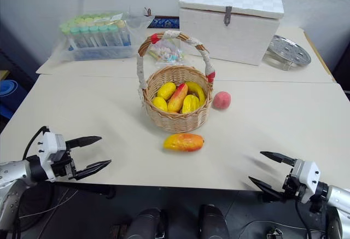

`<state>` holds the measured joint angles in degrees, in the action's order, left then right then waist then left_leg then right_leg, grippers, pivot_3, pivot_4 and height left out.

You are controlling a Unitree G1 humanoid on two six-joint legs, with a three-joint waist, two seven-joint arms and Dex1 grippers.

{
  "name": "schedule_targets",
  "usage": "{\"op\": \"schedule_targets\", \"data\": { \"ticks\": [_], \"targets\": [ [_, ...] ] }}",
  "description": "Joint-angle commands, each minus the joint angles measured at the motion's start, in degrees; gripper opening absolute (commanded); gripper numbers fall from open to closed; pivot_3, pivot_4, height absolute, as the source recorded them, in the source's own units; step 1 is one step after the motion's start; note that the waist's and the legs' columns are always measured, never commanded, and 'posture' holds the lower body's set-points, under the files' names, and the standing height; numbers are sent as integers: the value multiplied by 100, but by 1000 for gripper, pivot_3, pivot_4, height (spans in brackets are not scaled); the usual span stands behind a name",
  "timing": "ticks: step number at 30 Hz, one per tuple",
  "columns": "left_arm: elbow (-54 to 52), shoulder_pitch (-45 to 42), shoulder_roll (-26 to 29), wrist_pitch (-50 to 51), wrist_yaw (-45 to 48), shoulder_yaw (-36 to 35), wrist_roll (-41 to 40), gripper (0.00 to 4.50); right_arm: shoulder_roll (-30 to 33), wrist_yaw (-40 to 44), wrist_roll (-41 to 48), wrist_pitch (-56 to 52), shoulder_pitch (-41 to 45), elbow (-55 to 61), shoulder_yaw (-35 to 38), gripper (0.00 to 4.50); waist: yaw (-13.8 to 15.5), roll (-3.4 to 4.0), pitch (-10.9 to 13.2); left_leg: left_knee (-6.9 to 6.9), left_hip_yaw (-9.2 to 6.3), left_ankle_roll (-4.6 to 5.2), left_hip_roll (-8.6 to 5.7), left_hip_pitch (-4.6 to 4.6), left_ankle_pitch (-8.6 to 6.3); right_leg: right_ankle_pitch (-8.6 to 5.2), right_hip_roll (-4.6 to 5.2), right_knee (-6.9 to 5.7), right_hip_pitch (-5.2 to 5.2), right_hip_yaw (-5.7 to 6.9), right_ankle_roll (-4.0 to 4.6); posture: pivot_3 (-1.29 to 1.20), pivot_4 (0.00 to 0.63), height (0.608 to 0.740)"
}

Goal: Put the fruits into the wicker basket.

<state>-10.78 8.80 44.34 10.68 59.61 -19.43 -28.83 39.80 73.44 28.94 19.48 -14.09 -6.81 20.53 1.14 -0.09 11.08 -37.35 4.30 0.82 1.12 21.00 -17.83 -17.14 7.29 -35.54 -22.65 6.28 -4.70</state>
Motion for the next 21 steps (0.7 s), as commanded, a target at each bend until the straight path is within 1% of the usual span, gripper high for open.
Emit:
{"op": "schedule_targets", "data": {
  "ticks": [1,4,6,9,10,12,14,16,18,21],
  "targets": [
    [-326,4,198,341,352,114,-318,4500,-184,-180,236,71,-109,394,174,4457,9,-2,1,1,0,-1,0,1,0,0,0,0,-1,0,0,0,150,740],
    [-570,-394,174,679,292,389,-456,4500,-367,-285,594,-60,-137,1129,85,4457,19,1,3,-4,0,-1,0,3,0,0,2,0,-1,-2,0,0,150,740],
    [-599,-883,-28,830,108,651,-489,4500,-487,-291,984,-278,-106,1629,-17,4457,34,1,3,-7,-2,-1,-2,2,1,5,4,-1,3,-4,-3,0,150,740],
    [-496,-1563,-450,992,-55,1194,-399,4500,-442,-330,1331,-838,12,2181,-244,4457,41,-1,2,-11,-9,-1,-8,1,1,8,8,-1,10,-2,-8,0,150,740],
    [-385,-1755,-602,969,-92,1427,-244,4500,-438,-380,1376,-975,74,2286,-301,4457,39,-3,0,-13,-9,1,-8,2,3,8,7,-1,10,-2,-9,0,150,740],
    [-28,-2130,-906,710,-153,1990,264,4500,-458,-392,1322,-1076,179,2431,-423,4457,39,-3,0,-12,-7,-25,-11,4,14,8,5,4,10,-1,-10,0,150,740],
    [420,-2508,-1324,524,-393,2429,677,4500,-514,-465,1235,-1130,248,2489,-497,4457,33,-5,1,-13,0,-24,-16,6,14,9,-5,5,7,2,-11,0,150,740],
    [927,-2828,-1706,270,-692,2697,1084,4500,-529,-488,1187,-1161,249,2500,-529,4457,44,-13,6,-20,6,-20,-19,8,15,14,-27,6,6,4,-19,0,150,740],
    [1368,-3063,-1971,75,-865,2895,1400,4500,-517,-500,1161,-1190,238,2528,-537,4457,46,-16,8,-34,7,-16,-16,14,12,17,-32,6,7,3,-25,0,150,740],
    [1542,-3201,-2312,21,-721,3161,1424,4500,-506,-612,1144,-1282,201,2660,-519,4457,33,-17,8,-54,9,-4,-15,19,5,21,-30,2,8,0,-32,0,150,740]
  ]
}}
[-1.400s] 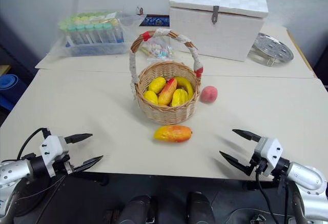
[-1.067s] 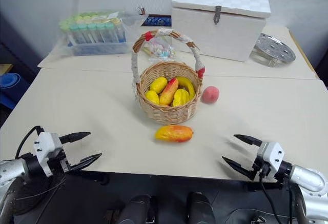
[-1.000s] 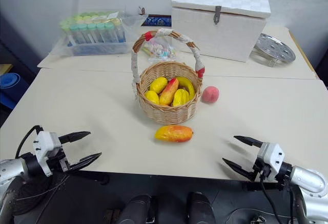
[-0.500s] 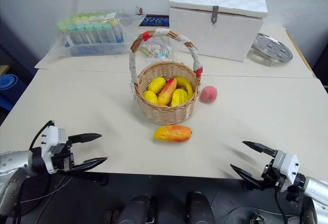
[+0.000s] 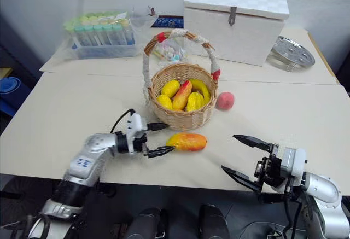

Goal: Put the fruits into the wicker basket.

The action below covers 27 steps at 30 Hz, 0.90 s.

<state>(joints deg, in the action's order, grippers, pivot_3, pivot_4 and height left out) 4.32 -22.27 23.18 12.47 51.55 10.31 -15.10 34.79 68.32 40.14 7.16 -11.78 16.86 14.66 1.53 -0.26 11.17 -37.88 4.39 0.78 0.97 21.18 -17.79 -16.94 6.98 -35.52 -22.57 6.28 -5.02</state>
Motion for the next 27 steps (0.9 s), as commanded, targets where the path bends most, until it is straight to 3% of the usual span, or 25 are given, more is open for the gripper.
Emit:
{"op": "schedule_targets", "data": {
  "ticks": [1,6,9,13,14,18,22,27],
  "targets": [
    [32,-112,-292,-127,133,280,48,4500,-3,-135,15,-68,-39,321,75,4457,-9,0,0,-2,4,4,1,-2,-4,0,5,0,0,-4,0,0,150,740],
    [220,-253,-566,-253,99,626,373,4500,-16,-352,-41,-177,-63,491,74,4457,0,0,0,-7,3,6,1,1,-6,0,32,-1,0,-8,0,0,150,740],
    [370,-348,-740,-318,13,658,432,3953,-24,-436,-68,-235,-66,524,53,4500,-1,-1,0,-9,3,6,1,0,-6,0,32,-2,0,-7,0,0,150,740],
    [339,-292,-713,-348,167,775,525,2762,-32,-488,-91,-284,-93,538,33,4500,0,0,0,-10,4,8,0,1,-6,0,32,-1,1,-4,-1,0,150,740],
    [305,-259,-689,-355,192,776,525,2682,-29,-494,-90,-292,-94,538,33,4500,0,-1,0,-10,4,7,0,1,-6,0,33,-1,1,-4,-1,0,150,740],
    [-98,-118,-434,-636,314,616,482,2681,-40,-629,20,-401,-33,541,122,4500,-14,0,0,-10,3,8,1,0,-7,0,33,-1,1,-5,-1,0,150,740],
    [-1117,69,-219,-779,241,-118,-135,2681,-197,-1123,410,-687,-7,765,332,4500,-13,-3,2,-10,1,7,5,3,-7,0,36,-1,0,-14,0,0,150,740],
    [-1834,-555,-767,445,-1601,-1214,-724,2681,-377,-1719,732,-1025,161,905,514,4500,25,-8,5,-17,-14,27,1,4,-17,2,48,1,13,-10,-4,0,150,740]
  ]
}}
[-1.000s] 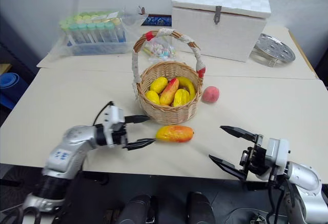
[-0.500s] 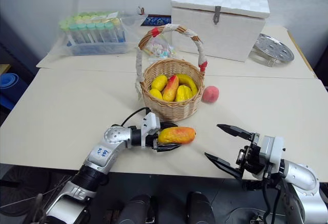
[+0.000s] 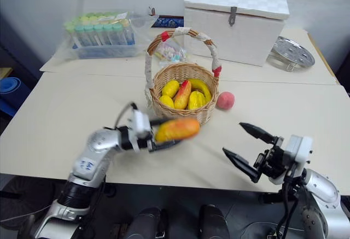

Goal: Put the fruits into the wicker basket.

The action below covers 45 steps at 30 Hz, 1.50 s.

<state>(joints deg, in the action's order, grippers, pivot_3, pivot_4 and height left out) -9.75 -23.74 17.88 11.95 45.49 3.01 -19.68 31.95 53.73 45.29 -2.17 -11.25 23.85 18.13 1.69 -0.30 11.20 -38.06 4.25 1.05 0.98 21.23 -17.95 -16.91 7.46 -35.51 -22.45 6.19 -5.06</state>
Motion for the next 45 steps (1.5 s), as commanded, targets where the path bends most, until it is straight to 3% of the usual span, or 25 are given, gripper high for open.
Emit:
{"op": "schedule_targets", "data": {
  "ticks": [1,8,14,17,22,24,31,35,42,45],
  "targets": [
    [-460,-509,-263,584,-1186,-530,-169,2681,-121,-297,219,-117,132,196,171,4500,11,-8,3,-2,-2,5,-3,2,-1,2,1,2,1,0,-4,0,150,740],
    [443,-947,-413,405,-1748,-163,611,2681,-349,-294,0,-73,391,-21,6,4500,-16,-8,3,2,23,-5,-10,2,4,9,-38,8,-3,7,-18,0,150,740],
    [849,-1186,-612,228,-1537,43,617,4476,-415,-204,-132,-5,501,-241,53,4500,-14,-10,5,-1,28,5,-10,5,3,15,-35,21,-4,5,-29,0,150,740],
    [609,-1083,-428,34,-1235,16,525,4476,-429,-186,-262,117,458,-381,143,4500,-30,-10,5,0,29,4,-9,5,1,16,-34,27,-5,3,-29,0,150,740],
    [-296,-477,310,-12,-296,-373,-165,4476,-298,-271,-997,636,268,-1103,421,4500,-43,-9,4,3,43,1,-2,0,0,16,-24,26,-10,2,-29,0,150,740],
    [-511,-131,791,-95,139,-655,-368,4476,-118,-960,-1783,474,156,-1550,504,4500,-50,-9,4,2,47,1,-2,-3,0,16,-18,24,-10,-3,-29,0,150,740],
    [-585,1168,2666,607,1468,-1862,-1227,4476,-5,-271,-1790,1212,418,-2478,520,4500,-109,0,10,3,52,5,-2,-6,-2,15,-7,15,-16,-21,-27,0,150,740],
    [-543,1102,2888,1009,1239,-2320,-1665,4476,45,-77,-2145,1328,1762,-3051,-67,4500,-190,4,15,2,53,11,-2,-6,-2,17,-3,11,-17,-24,-25,0,150,740],
    [-1080,503,2536,1390,902,-1684,-1833,4476,372,706,-2982,895,4739,-5382,-1249,4500,-180,17,22,5,47,-4,-4,4,2,18,-3,-1,-26,-29,-19,0,150,740],
    [-1218,336,2461,1512,798,-1509,-1887,4476,329,461,-3773,876,5879,-6640,-1804,4500,-203,15,23,3,48,-1,-4,21,4,18,-8,4,-29,-18,-19,0,150,740]
  ]
}}
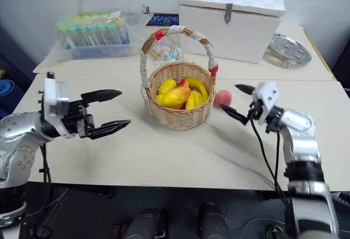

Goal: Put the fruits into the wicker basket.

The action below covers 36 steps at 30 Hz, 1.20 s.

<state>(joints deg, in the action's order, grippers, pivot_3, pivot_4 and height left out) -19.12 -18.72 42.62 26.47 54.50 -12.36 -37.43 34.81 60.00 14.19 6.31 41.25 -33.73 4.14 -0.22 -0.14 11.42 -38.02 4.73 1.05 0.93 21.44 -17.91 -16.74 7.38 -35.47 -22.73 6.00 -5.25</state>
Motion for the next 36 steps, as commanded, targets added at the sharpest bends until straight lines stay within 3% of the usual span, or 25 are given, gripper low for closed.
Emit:
{"op": "schedule_targets", "data": {
  "ticks": [1,11,14,18,22,25,28,32,36],
  "targets": [
    [-320,-182,-28,85,-126,69,-112,4476,13,-243,-907,44,908,-1226,-578,4500,-21,0,0,-2,4,2,0,3,-1,0,0,2,-4,1,0,0,150,740],
    [-591,89,-20,141,-245,55,-113,4476,-443,144,-1564,11,2167,-3184,-1014,4500,-145,-2,1,-9,21,8,-1,3,0,4,0,4,-4,12,-10,0,150,740],
    [-579,117,-5,119,-242,27,-108,4500,-453,236,-1572,87,2305,-3365,-935,3874,-155,-1,1,-13,23,7,-1,0,6,7,0,-4,-4,8,-14,0,150,740],
    [-659,200,-8,108,-276,-6,-116,4500,-258,572,-1359,173,2297,-3291,-686,2595,-156,0,2,-11,23,3,1,-5,8,7,1,-9,-4,-3,-13,0,150,740],
    [-741,371,-5,81,-279,-131,-149,4500,114,1126,-1000,333,2090,-2898,-313,2336,-144,0,2,-7,23,3,0,-4,6,7,3,-3,-5,-6,-13,0,150,740],
    [-725,570,-2,7,-214,-262,-147,4500,466,1786,-514,-204,1742,-1948,-47,2336,-128,0,2,-5,19,3,0,2,5,7,4,4,-4,-5,-13,0,150,740],
    [-693,735,-48,-66,-231,-386,-149,4500,818,2346,613,-2098,904,634,129,2336,-117,1,3,-4,12,5,1,6,1,7,6,8,-4,-6,-14,0,150,740],
    [-682,810,-174,-170,-355,-470,-136,4500,735,1843,1656,-3849,453,2799,169,2336,-167,4,4,-5,13,-2,11,1,-3,7,5,6,-4,-5,-13,0,150,740],
    [-712,847,-222,-180,-457,-478,-147,4500,80,815,2009,-4516,539,3714,89,2336,-149,4,4,-2,20,-18,19,-22,-11,7,3,3,-4,-10,-6,0,150,740]
  ]
}}
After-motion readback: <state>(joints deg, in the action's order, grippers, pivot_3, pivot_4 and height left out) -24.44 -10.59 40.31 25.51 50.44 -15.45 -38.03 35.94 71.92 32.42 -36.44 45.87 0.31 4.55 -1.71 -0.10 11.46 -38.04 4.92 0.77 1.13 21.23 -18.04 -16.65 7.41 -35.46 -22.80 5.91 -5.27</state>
